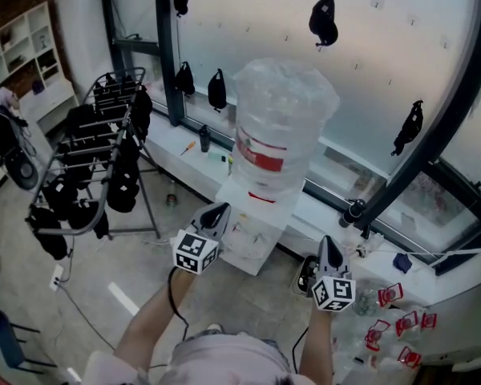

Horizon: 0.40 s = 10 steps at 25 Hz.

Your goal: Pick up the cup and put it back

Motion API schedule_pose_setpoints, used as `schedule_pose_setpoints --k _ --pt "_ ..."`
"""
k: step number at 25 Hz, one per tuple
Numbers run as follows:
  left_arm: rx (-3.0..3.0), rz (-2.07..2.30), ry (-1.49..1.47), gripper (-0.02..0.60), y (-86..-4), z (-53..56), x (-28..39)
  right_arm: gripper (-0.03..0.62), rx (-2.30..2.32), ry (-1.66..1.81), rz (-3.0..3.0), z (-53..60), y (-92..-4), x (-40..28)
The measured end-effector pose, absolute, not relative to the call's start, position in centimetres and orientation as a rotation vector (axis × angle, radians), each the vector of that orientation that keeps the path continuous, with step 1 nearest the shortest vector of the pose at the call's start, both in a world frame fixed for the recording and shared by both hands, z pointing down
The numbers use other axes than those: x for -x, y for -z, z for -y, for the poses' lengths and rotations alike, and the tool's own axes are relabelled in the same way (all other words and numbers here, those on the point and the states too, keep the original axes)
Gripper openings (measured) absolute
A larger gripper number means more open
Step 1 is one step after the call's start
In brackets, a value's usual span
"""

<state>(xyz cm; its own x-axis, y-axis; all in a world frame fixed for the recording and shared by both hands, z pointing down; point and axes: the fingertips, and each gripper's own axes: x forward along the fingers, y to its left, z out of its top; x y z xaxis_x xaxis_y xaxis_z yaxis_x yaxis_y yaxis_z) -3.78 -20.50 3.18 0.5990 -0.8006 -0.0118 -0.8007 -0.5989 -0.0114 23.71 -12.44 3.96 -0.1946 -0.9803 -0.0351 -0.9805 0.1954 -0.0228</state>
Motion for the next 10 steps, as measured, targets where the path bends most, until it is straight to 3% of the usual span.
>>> schedule_pose_setpoints --k 10 --pt "2.808 -1.394 0.002 0.026 -3.80 20.41 3.26 0.015 1.966 0.013 -2.393 12.20 -4.54 -23.97"
